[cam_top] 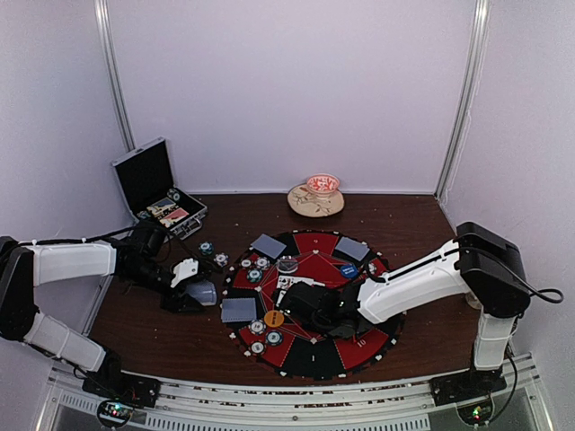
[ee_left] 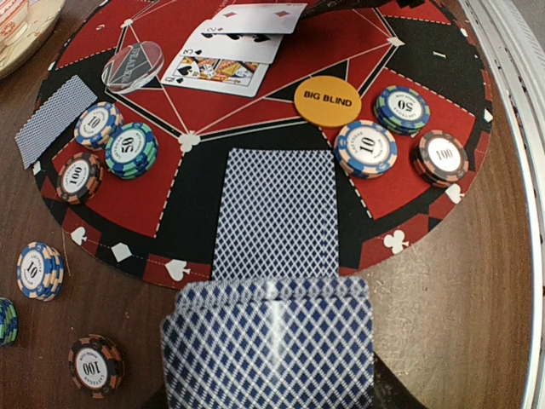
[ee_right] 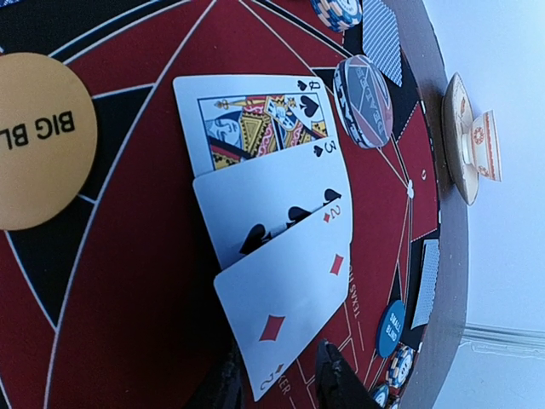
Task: Distribute texas hold em gaming equipment
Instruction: Flop the poker card in the community card area.
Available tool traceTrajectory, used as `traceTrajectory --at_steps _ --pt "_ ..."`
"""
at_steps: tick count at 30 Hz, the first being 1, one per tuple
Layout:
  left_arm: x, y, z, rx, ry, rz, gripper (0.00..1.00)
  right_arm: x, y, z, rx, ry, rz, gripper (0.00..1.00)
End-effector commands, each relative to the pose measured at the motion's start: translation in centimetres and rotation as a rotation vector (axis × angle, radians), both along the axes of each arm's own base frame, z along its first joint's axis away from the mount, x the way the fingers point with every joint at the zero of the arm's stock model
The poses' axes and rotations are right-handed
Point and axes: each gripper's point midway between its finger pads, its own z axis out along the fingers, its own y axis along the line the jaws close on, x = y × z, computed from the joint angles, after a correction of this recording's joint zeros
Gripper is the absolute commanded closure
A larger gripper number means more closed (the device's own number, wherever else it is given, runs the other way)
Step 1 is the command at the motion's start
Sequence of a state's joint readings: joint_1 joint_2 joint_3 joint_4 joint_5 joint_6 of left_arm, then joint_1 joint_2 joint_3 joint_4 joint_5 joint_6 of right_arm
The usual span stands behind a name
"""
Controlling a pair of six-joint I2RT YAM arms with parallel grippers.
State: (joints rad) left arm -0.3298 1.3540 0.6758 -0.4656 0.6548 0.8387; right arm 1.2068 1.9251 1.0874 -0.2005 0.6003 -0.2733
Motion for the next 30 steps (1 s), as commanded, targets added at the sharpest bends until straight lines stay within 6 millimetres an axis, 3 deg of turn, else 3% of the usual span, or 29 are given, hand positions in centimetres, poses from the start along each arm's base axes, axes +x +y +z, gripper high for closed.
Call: traceTrajectory --at_steps 1,16,23,30 --pt "0.3 -0.2 0.7 -0.024 -0.027 -0.006 0.48 -0.2 0.4 1.2 0.031 0.008 -0.002 0.68" --pt "0.3 -0.3 0.7 -0.025 -0.027 -0.006 0.48 -0.2 0.6 1.0 0.028 0.008 0.000 0.64" --pt "0.3 -0.2 0.7 -0.025 -0.028 -0.006 0.47 -0.8 0.8 -0.1 0.011 0.057 0.019 0.62" --pt "0.3 -0.3 0.7 -0.026 -0.027 -0.006 0.48 0.2 0.1 0.2 -0.011 -0.013 -0.023 0.61"
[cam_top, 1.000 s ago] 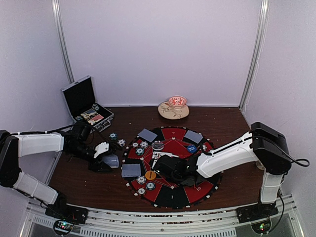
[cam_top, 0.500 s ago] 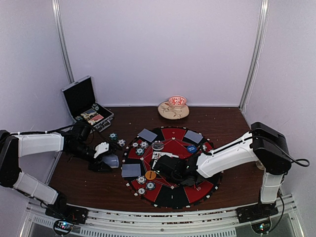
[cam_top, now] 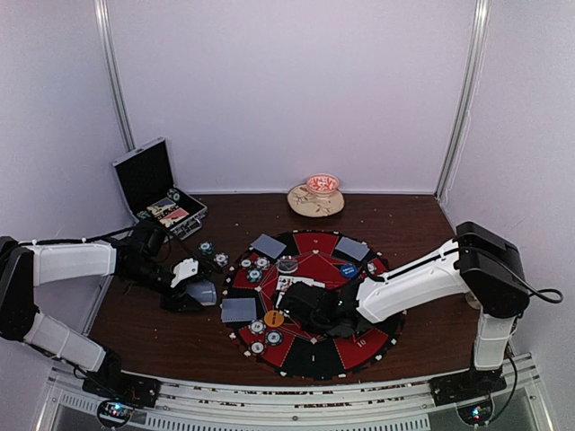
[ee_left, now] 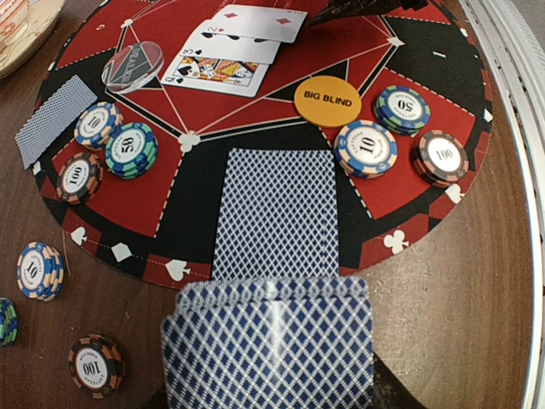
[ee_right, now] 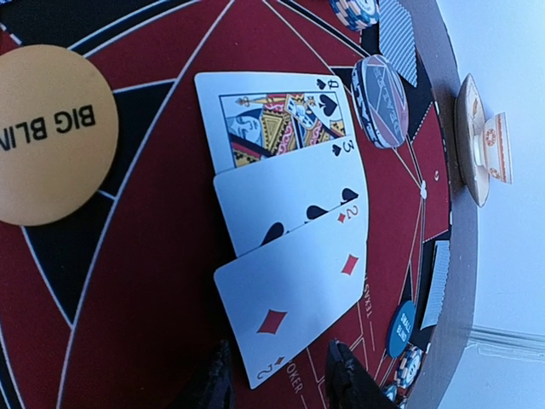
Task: Distribute texas hold em gaming equipment
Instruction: Flop the poker card in the community card area, then adjust the poker card in the community card area.
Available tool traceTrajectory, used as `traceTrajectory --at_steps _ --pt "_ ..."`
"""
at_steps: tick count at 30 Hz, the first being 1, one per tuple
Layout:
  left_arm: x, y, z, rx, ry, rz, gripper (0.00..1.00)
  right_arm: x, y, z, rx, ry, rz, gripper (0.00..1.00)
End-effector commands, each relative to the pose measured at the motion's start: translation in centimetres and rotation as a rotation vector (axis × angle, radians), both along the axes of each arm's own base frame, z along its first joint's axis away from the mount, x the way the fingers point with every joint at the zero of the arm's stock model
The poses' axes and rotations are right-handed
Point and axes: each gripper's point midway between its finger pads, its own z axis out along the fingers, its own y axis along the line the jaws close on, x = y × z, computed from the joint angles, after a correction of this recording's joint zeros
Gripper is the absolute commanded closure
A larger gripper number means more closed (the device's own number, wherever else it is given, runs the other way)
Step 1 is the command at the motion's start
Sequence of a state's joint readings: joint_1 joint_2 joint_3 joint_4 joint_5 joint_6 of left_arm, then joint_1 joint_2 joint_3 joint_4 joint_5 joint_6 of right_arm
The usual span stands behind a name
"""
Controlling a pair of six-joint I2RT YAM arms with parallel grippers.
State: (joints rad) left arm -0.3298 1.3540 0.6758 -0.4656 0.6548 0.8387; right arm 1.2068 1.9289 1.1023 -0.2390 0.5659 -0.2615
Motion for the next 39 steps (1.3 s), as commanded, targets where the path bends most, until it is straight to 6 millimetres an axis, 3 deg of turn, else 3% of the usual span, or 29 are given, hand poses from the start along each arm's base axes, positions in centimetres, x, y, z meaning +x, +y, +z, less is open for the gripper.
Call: traceTrajectory --at_steps 1,18,23,27,39 --pt "0.3 -0.2 0.7 -0.025 -0.026 -0.004 0.47 0.8 -0.1 0.6 -0.011 -0.062 -0.038 0.61" --pt "0.3 -0.3 0.7 -0.024 -0.026 -0.006 0.48 0.7 0.4 1.2 0.029 -0.042 -0.030 0.60" --pt "0.3 -0.2 0.7 -0.025 -0.027 -0.005 0.48 0.3 0.5 0.2 0.017 -0.008 -0.018 0.59" --pt "0.3 -0.3 0.7 -0.025 -0.026 -0.006 0.48 0.7 0.0 -0.5 -0.022 -0.030 -0.037 0.59" --pt "0.3 -0.2 0.7 -0.026 -0.027 -0.006 0.48 2.0 -0.8 0.0 -0.039 -0.093 -0.086 0.59"
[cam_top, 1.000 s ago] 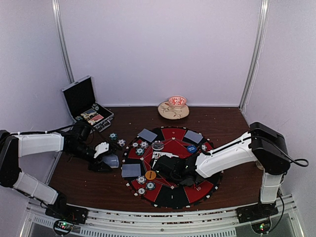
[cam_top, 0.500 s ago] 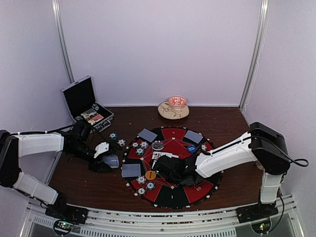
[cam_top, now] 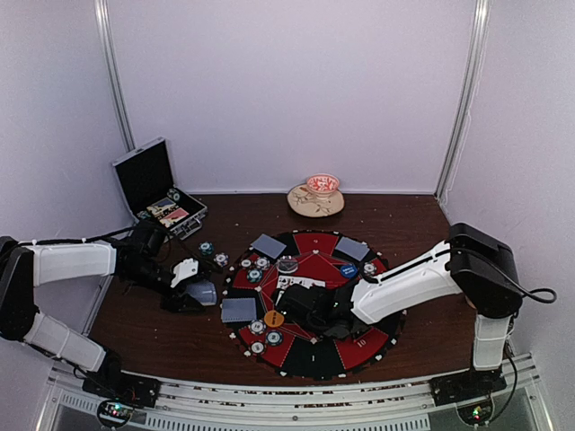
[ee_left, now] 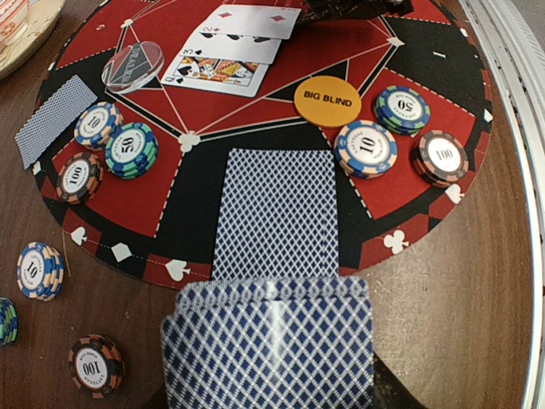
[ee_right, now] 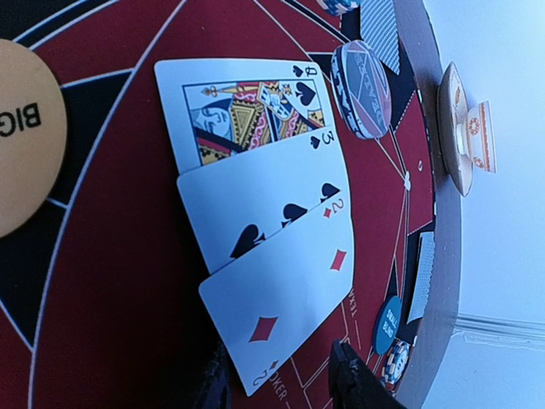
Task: Distribute texas hold em gaming equipment
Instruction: Adjust the poker card in the community card area, then pick up the all-in button from position 10.
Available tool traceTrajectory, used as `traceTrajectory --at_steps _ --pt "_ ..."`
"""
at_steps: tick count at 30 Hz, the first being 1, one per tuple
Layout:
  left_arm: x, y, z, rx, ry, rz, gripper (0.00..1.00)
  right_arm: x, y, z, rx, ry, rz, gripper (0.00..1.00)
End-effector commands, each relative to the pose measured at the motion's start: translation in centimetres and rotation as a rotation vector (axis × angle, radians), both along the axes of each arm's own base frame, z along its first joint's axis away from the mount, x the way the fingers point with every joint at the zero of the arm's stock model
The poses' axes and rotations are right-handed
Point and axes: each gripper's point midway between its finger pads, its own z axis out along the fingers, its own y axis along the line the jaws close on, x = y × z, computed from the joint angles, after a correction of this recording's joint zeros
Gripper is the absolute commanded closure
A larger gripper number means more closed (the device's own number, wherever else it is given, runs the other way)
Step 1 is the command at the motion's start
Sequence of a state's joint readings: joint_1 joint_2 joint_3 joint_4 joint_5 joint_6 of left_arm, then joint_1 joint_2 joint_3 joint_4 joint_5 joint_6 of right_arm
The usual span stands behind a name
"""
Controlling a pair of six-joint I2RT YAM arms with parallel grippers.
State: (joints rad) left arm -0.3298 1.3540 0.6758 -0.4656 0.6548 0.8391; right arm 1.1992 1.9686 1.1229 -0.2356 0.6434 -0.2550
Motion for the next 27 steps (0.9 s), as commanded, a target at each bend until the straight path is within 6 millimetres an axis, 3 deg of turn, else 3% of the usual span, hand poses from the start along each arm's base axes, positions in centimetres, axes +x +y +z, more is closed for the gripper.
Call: traceTrajectory --at_steps 1,5,10,18,23,27 --pt "0.3 -0.3 0.7 -0.026 -0.027 -0.007 0.48 0.7 -0.3 0.1 -0.009 -0.037 -0.035 0.59" --pt "0.3 -0.2 0.7 -0.026 -0.028 -0.007 0.48 0.4 0.2 0.1 0.014 -0.005 -0.018 0.58" --pt "0.3 -0.2 0.7 -0.024 -0.026 -0.006 0.48 -0.8 2.0 2.2 0.125 0.049 0.032 0.54" --pt "0.3 -0.2 0.8 -0.025 -0.029 -0.005 0.48 -1.3 4.3 10.8 0.469 0.042 0.034 0.37" --pt "0.3 -0.2 0.8 -0.025 -0.030 -0.005 0.48 -1.4 5.8 17.5 0.785 0.048 -0.001 0.17" --pt "0.3 -0.2 0.9 -0.026 -0.032 -0.003 0.48 -1.8 7.3 20.1 1.016 0.124 -0.042 0.12"
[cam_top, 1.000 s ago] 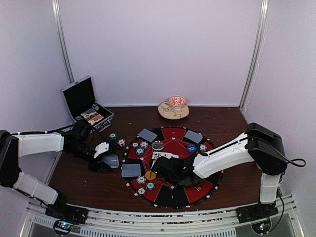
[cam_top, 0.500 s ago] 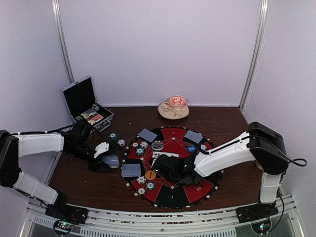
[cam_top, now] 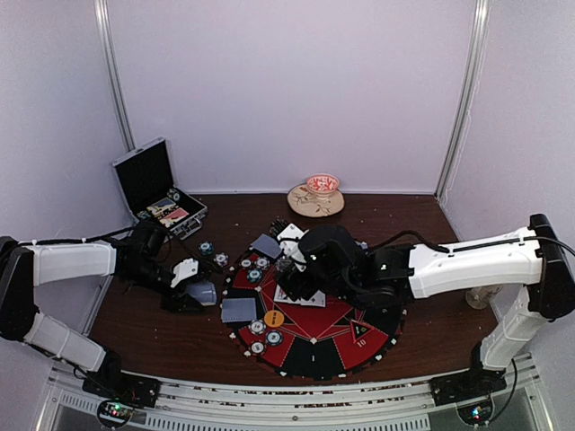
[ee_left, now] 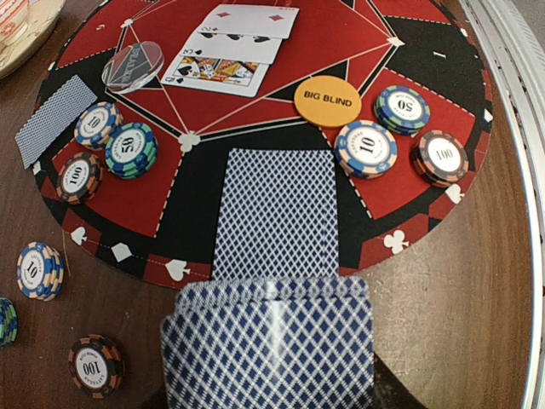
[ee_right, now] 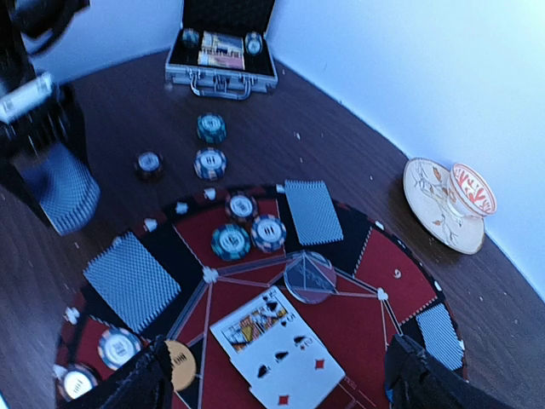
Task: Distribute texas hold em gaming equipment
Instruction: Pick up the all-in button from position 10.
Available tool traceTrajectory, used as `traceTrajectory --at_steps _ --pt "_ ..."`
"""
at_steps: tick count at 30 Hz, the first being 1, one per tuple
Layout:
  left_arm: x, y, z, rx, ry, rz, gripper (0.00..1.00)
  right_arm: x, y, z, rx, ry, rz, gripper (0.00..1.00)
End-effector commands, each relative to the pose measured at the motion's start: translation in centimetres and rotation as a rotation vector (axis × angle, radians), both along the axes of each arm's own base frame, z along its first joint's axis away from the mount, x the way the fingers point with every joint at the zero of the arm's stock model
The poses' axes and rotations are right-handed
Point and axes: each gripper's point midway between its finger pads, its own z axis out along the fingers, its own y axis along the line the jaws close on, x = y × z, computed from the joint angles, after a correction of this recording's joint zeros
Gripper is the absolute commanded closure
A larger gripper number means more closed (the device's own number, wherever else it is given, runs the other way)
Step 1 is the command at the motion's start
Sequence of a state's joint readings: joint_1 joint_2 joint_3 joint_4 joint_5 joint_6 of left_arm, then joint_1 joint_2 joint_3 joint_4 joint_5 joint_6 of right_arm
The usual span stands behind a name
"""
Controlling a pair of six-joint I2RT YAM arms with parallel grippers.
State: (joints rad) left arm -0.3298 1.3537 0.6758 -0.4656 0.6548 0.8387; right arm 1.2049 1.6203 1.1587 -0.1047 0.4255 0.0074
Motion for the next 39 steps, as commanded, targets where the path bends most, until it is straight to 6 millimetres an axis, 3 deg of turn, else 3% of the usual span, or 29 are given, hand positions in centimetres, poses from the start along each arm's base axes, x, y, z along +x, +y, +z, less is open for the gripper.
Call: traceTrajectory --at_steps 1,6,12,16,19,24,32,39 --pt "0.3 -0.2 0.9 -0.027 -0.033 -0.003 0.48 -0.3 2.6 3.7 0.319 0.117 -0.022 0.12" --pt "0.3 -0.3 1.0 -0.029 -0.036 -0.004 0.47 -1.0 5.9 2.6 0.447 0.282 -0.002 0.11" --pt "0.3 -0.2 1.1 -0.032 -0.038 -0.005 0.48 -1.1 9.9 -1.2 0.504 0.450 -0.004 0.11" --pt "0.3 -0.2 1.1 -0.031 -0.040 -0.005 0.48 -0.5 10.1 -2.5 0.498 0.464 -0.051 0.11" --pt "0.2 -0.3 1.1 -0.033 -0.041 -0.007 0.47 0.0 8.2 -2.9 0.462 0.443 -0.112 0.11" --pt "0.1 -0.3 1.3 -0.035 -0.039 -0.009 0.47 -0.3 2.1 -4.6 0.353 0.411 -0.250 0.08" --pt "0.1 -0.3 1.2 -0.033 -0.036 -0.011 0.48 -3.3 -8.5 -9.3 0.243 0.480 -0.467 0.01" --pt "0.1 -0.3 1.3 -0.035 -0.039 -0.010 0.47 -6.2 -14.3 -13.4 0.144 0.581 -0.598 0.00"
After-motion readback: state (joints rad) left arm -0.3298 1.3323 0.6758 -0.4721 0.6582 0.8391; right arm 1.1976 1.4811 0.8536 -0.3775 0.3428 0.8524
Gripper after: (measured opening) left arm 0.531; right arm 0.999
